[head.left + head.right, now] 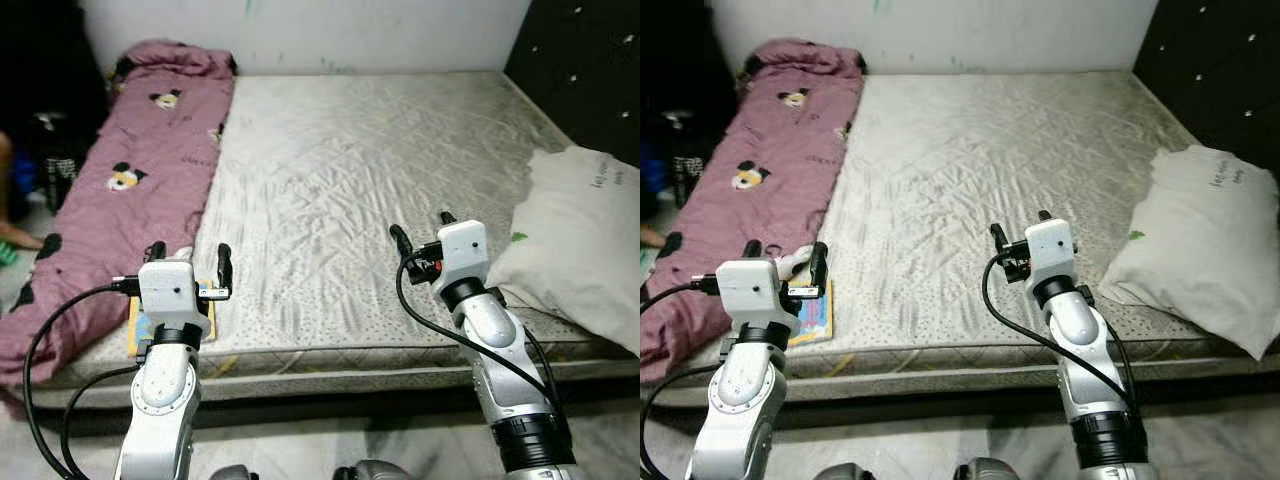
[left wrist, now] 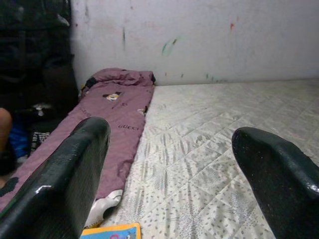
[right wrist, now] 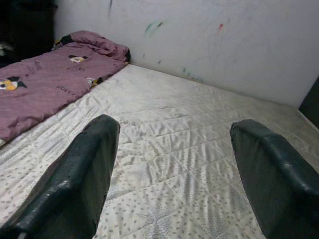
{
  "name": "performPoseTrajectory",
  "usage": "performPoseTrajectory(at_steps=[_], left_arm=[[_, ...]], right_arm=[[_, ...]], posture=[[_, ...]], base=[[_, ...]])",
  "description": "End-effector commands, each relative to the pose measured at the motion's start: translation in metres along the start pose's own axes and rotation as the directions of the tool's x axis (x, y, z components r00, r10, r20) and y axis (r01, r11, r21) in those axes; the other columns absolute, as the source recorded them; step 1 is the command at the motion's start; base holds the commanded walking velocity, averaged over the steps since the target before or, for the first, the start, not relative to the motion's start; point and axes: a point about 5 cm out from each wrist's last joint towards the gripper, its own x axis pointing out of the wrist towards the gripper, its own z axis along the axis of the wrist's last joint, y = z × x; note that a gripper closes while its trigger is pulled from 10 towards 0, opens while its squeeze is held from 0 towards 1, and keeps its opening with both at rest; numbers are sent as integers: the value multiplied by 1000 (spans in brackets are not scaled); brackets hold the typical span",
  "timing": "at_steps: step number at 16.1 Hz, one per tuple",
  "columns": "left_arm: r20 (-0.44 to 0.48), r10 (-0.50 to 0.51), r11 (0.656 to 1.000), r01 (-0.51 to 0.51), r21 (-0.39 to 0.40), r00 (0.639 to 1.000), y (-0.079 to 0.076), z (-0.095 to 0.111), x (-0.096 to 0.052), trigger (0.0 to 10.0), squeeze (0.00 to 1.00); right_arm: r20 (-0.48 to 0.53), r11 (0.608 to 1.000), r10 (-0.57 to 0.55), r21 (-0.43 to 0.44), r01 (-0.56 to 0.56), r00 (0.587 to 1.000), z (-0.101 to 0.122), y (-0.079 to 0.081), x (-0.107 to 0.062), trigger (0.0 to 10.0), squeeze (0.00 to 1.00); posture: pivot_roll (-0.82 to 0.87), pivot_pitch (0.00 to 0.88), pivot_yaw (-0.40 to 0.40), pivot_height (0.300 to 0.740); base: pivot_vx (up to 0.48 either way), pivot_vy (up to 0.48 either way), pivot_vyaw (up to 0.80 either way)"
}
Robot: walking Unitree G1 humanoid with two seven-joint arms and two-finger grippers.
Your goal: Clean up the room
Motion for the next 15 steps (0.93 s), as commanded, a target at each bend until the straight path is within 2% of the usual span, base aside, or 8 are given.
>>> performPoseTrajectory(at_steps=[1, 6, 9, 12, 15], left_arm=[[10, 11, 1000, -11, 16, 1000, 3, 2, 1, 10000, 0], [28, -10, 1000, 10, 1, 1000, 1, 4, 0, 10000, 0], [34, -19, 1000, 19, 0, 999, 1, 5, 0, 10000, 0], [29, -18, 1000, 18, -2, 999, 1, 4, 0, 10000, 0], [11, 10, 1000, -11, 11, 1000, 4, 2, 1, 10000, 0]], right_arm=[[18, 1000, 11, 1, -11, 1000, 4, 1, 3, 10000, 0], [15, 1000, 7, 26, -8, 1000, 4, 1, 5, 10000, 0], [16, 999, 8, 33, -8, 1000, 4, 1, 5, 10000, 0], [16, 1000, 6, 30, -7, 1000, 4, 1, 5, 10000, 0], [15, 1000, 5, 30, -6, 1000, 4, 0, 5, 10000, 0]], posture=[[-72, 18, -11, 740], [-71, 15, -11, 740], [-72, 16, -9, 740], [-73, 16, -10, 740], [-71, 18, -9, 740]], base=[[0, 0, 0], [0, 0, 0], [330, 0, -658], [328, 0, 0], [0, 0, 0]])
